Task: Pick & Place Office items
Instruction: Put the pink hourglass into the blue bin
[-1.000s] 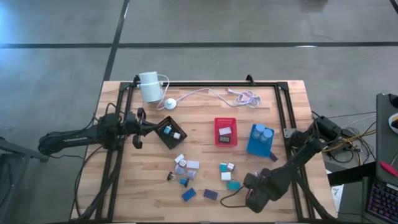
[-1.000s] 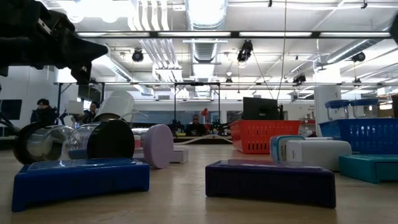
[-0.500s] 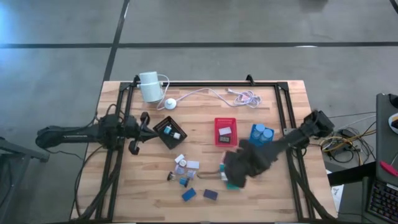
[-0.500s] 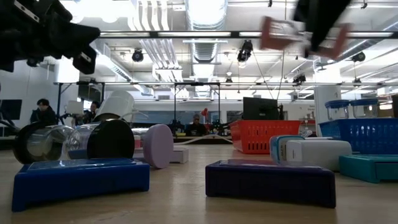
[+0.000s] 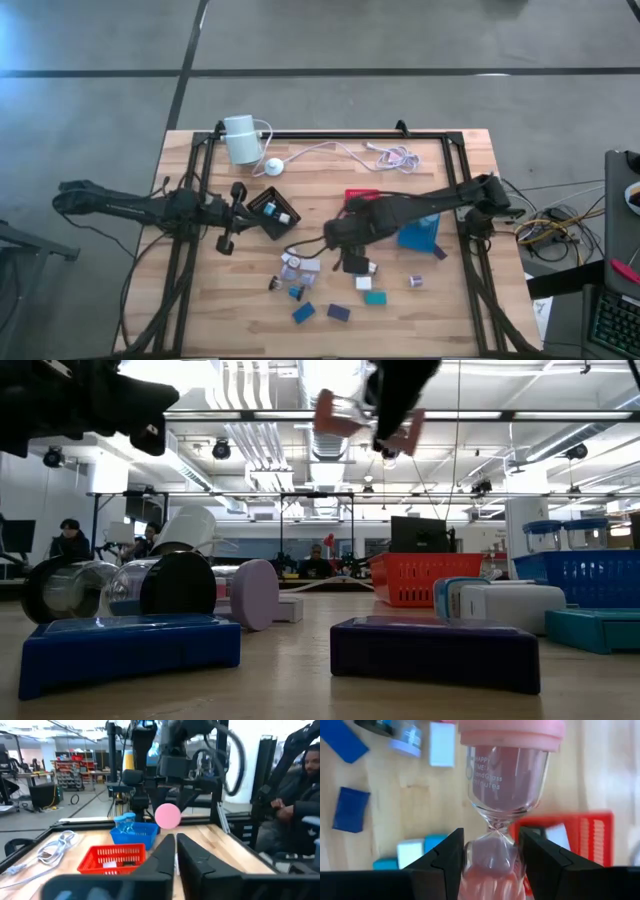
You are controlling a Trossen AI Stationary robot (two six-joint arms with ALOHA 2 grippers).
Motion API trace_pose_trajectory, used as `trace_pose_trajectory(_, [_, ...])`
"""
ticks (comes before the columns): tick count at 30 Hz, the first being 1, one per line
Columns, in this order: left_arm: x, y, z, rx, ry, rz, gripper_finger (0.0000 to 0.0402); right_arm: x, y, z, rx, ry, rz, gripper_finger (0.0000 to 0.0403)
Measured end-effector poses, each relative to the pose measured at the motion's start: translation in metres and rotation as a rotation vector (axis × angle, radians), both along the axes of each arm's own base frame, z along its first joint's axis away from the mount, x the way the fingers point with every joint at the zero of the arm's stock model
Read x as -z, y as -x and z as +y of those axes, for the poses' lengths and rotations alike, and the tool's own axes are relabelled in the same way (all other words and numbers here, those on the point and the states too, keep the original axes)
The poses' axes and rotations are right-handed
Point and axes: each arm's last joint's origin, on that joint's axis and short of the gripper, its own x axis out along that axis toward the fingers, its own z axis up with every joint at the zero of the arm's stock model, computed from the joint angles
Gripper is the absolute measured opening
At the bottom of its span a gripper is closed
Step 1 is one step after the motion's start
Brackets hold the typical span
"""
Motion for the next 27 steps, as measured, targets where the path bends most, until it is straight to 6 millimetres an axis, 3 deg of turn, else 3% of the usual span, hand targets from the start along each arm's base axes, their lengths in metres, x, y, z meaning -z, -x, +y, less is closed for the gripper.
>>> trace_pose_trajectory(10, [-0.001, -0.03, -0.017, 0.049, -0.093, 0.086, 0.0211, 0.0, -0.053, 0.006, -0.133, 0.016, -0.017, 0.0159])
trace_pose_trajectory(18, [0.003, -0.052, -0.028, 0.02, -0.186, 0.067, 0.0345, -0.001, -0.075, -0.003, -0.102, 0.024, -0.026, 0.0159])
trace_pose_trajectory(22, [0.003, -0.063, -0.029, -0.035, -0.213, 0.098, 0.0379, 0.004, -0.081, -0.006, -0.093, 0.023, -0.022, 0.0159])
trace_pose_trajectory(27, [0.006, -0.074, -0.032, -0.037, -0.23, 0.144, 0.0386, 0.009, -0.084, -0.008, -0.09, 0.019, -0.01, 0.0159])
